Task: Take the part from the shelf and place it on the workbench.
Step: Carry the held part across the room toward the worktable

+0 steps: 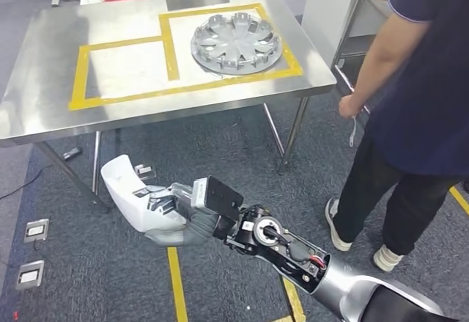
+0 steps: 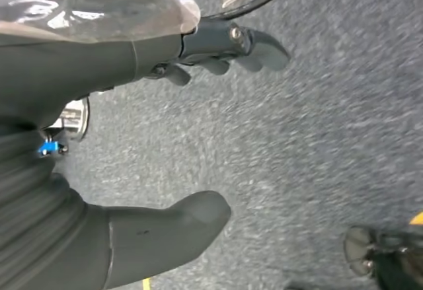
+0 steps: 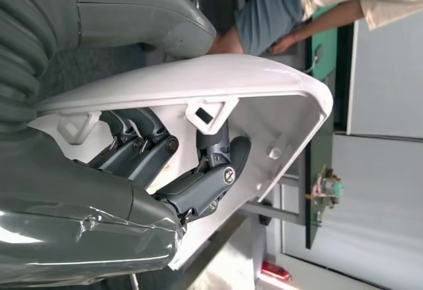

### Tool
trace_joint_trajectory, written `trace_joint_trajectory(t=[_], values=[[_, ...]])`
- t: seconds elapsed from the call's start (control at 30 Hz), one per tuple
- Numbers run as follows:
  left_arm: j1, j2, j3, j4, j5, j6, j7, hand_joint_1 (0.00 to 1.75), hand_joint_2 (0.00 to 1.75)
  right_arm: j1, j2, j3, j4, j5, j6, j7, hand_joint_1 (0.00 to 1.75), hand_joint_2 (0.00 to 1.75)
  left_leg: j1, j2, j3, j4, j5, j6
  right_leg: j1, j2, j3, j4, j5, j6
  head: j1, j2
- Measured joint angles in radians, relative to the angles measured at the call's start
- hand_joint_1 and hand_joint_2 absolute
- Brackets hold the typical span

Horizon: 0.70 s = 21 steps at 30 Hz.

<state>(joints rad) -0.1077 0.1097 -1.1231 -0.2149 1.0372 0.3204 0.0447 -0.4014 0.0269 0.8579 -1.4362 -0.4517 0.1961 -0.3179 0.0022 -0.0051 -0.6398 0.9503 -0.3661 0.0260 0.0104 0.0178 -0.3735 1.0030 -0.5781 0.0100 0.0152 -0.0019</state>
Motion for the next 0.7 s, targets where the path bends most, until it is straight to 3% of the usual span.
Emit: trace_joint_trajectory(t=[0.1,0.17,0.2,0.23,0.3,0.33,0.37,0.47,0.53,0.6,0.63,0.67,0.7], values=[[-0.001,0.001,0.000,0.000,0.000,0.000,0.000,0.00,1.75,0.005,-0.001,0.000,0.000,0.001,0.000,0.000,1.75,1.75,-0.002,0.003,0.031,0.006,-0.011,0.011,-0.003,-0.007,-0.119,0.188,-0.094,0.011,0.011,0.000],[-0.002,0.002,0.000,0.000,0.000,0.000,0.000,0.00,1.75,0.009,-0.001,0.000,0.000,0.002,-0.001,0.001,1.75,1.75,-0.004,0.001,0.056,0.007,-0.035,0.012,-0.004,-0.007,-0.177,0.212,-0.143,0.011,0.017,0.000],[-0.002,0.002,0.000,0.000,0.000,0.000,0.000,0.00,1.75,0.010,-0.001,0.000,0.000,0.003,-0.001,0.001,1.75,1.75,-0.005,-0.001,0.073,0.007,-0.048,0.012,-0.003,-0.007,-0.185,0.178,-0.134,0.008,0.022,0.000],[-0.001,0.001,0.000,0.000,0.000,0.000,0.000,0.00,1.75,0.011,-0.001,0.000,0.000,0.004,-0.001,0.002,1.75,1.75,-0.006,-0.002,0.092,0.006,-0.062,0.011,-0.002,-0.007,-0.188,0.123,-0.088,0.002,0.027,0.000],[0.000,-0.001,0.000,0.000,0.000,0.000,0.000,0.00,1.75,0.012,-0.003,0.000,0.000,0.004,-0.001,0.004,1.75,1.75,-0.007,-0.006,0.123,0.005,-0.086,0.007,0.005,-0.007,-0.195,0.009,0.063,-0.011,0.028,0.000],[-0.002,-0.003,0.000,0.000,0.000,0.000,0.000,0.00,1.75,0.012,-0.004,0.000,0.000,0.004,-0.001,0.004,1.75,1.75,-0.007,-0.009,0.131,0.001,-0.095,0.003,0.008,-0.007,-0.197,-0.026,0.121,-0.017,0.027,0.000],[-0.004,-0.003,0.000,0.000,0.000,0.000,0.000,0.00,1.75,0.012,-0.005,-0.001,-0.001,0.005,-0.001,0.005,1.75,1.75,-0.007,-0.012,0.137,0.001,-0.099,-0.001,0.011,-0.007,-0.198,-0.046,0.151,-0.022,0.026,0.000],[-0.007,-0.002,0.000,0.000,0.000,0.000,0.000,0.00,1.75,0.010,-0.005,-0.002,-0.005,0.005,-0.001,0.006,1.75,1.75,-0.008,-0.012,0.142,0.023,-0.106,-0.016,0.007,-0.005,-0.155,-0.074,0.144,-0.036,0.027,0.000],[-0.007,-0.002,0.000,0.000,0.000,0.000,0.000,0.00,1.75,0.008,-0.006,-0.004,-0.006,0.005,-0.002,0.006,1.75,1.75,-0.006,-0.007,0.088,0.118,-0.118,-0.024,0.001,-0.004,-0.117,-0.088,0.137,-0.041,0.017,0.000],[-0.008,-0.002,0.000,0.000,-0.001,0.000,0.000,0.00,1.75,0.008,-0.006,-0.005,-0.006,0.005,-0.002,0.006,1.75,1.75,-0.003,-0.005,-0.011,0.250,-0.158,-0.034,0.000,-0.005,-0.094,-0.092,0.118,-0.043,0.009,0.000],[-0.007,-0.002,0.000,0.000,-0.002,0.000,0.000,0.00,1.75,0.009,-0.006,-0.005,-0.006,0.005,-0.002,0.006,1.75,1.75,0.000,-0.004,-0.053,0.289,-0.183,-0.038,0.000,-0.004,-0.080,-0.092,0.106,-0.042,0.007,0.000],[-0.006,-0.002,0.000,0.000,-0.002,0.000,0.000,0.00,1.75,0.010,-0.006,-0.005,-0.006,0.005,-0.002,0.006,1.75,1.75,0.002,-0.004,-0.079,0.294,-0.200,-0.040,-0.001,-0.002,-0.063,-0.092,0.091,-0.042,0.005,0.000],[-0.005,-0.001,0.000,0.000,-0.003,0.000,0.000,0.00,1.75,0.010,-0.006,-0.005,-0.006,0.005,-0.002,0.006,1.75,1.75,0.004,-0.003,-0.089,0.267,-0.196,-0.042,-0.001,-0.001,-0.044,-0.092,0.076,-0.041,0.003,0.000]])
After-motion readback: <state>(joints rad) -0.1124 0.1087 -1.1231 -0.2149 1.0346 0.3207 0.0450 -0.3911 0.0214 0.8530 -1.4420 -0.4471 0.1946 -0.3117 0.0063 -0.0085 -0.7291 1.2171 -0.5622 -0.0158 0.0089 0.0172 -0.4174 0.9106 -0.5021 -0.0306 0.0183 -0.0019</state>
